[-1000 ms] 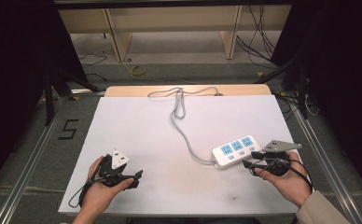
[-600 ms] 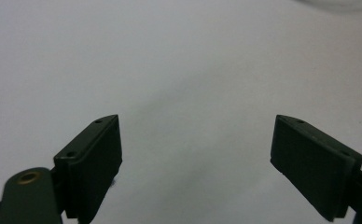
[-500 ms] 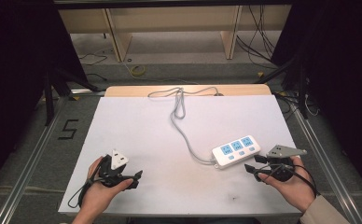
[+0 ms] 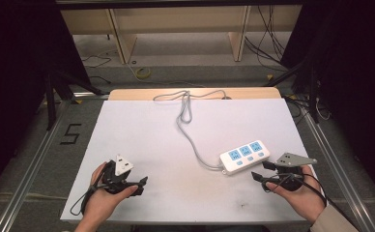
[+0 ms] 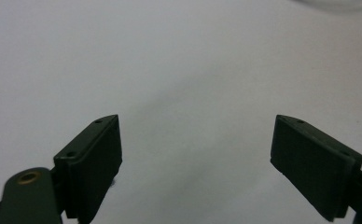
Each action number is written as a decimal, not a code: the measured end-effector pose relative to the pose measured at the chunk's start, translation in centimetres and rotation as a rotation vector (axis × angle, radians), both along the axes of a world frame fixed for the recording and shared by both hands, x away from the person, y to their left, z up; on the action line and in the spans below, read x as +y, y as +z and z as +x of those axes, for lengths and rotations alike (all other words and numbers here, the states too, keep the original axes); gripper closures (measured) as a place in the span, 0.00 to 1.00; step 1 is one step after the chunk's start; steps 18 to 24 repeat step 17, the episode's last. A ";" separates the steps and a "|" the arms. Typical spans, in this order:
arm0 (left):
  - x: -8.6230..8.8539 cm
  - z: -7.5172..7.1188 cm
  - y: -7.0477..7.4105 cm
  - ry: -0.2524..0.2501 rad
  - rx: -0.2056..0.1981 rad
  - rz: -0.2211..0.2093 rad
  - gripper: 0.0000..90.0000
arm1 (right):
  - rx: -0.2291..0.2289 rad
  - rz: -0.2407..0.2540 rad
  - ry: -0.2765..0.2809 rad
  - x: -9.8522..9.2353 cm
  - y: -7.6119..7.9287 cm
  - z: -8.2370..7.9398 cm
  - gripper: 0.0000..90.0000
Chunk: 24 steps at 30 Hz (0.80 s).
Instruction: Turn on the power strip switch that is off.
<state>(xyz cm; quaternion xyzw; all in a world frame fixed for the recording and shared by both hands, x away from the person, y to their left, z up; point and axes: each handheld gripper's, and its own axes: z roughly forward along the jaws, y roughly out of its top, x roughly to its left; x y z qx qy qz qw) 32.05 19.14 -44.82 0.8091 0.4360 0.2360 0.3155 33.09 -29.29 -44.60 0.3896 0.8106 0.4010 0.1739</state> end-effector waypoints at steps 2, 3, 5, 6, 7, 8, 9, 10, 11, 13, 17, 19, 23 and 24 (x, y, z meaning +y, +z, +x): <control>0.0 0.0 0.0 0.002 0.000 -0.002 0.18 | -0.005 0.005 -0.003 0.0 0.0 0.0 0.44; 0.0 0.0 0.0 0.001 0.000 -0.002 0.18 | -0.007 0.006 -0.005 0.0 0.0 0.0 0.44; 0.0 0.0 0.0 0.001 0.001 -0.001 0.18 | -0.011 0.006 -0.004 -0.1 0.0 0.0 0.44; 0.0 0.0 0.0 0.001 0.001 -0.001 0.18 | -0.013 0.008 -0.005 -0.1 0.0 0.1 0.43; 0.0 0.1 0.0 -0.001 0.001 0.001 0.18 | -0.012 0.010 -0.006 -0.1 0.0 0.0 0.43; -0.1 0.1 0.0 0.000 0.000 0.000 0.18 | -0.012 0.011 -0.006 -0.1 0.0 0.1 0.43; -0.1 0.1 0.0 0.000 0.000 0.000 0.18 | -0.012 0.012 -0.007 -0.1 0.0 0.1 0.43; -0.1 0.1 0.0 0.000 0.000 0.000 0.18 | -0.013 0.013 -0.009 -0.1 0.0 0.1 0.43; -0.1 0.1 0.0 0.000 0.001 0.000 0.18 | -0.013 0.013 -0.011 -0.2 0.0 0.1 0.43; -0.1 0.1 0.0 -0.001 0.001 0.000 0.18 | -0.015 0.016 -0.012 -0.2 0.0 0.1 0.43; -0.1 0.1 0.0 0.000 0.001 -0.001 0.18 | -0.013 0.017 -0.015 -0.3 0.0 0.1 0.43; -0.1 0.1 0.0 0.000 0.001 -0.001 0.18 | -0.013 0.017 -0.015 -0.3 0.0 0.1 0.43; -0.1 0.1 0.0 0.000 0.001 -0.001 0.18 | -0.013 0.017 -0.015 -0.3 0.0 0.1 0.43; -0.1 0.1 0.0 0.000 0.001 -0.001 0.18 | -0.013 0.017 -0.015 -0.3 0.0 0.1 0.43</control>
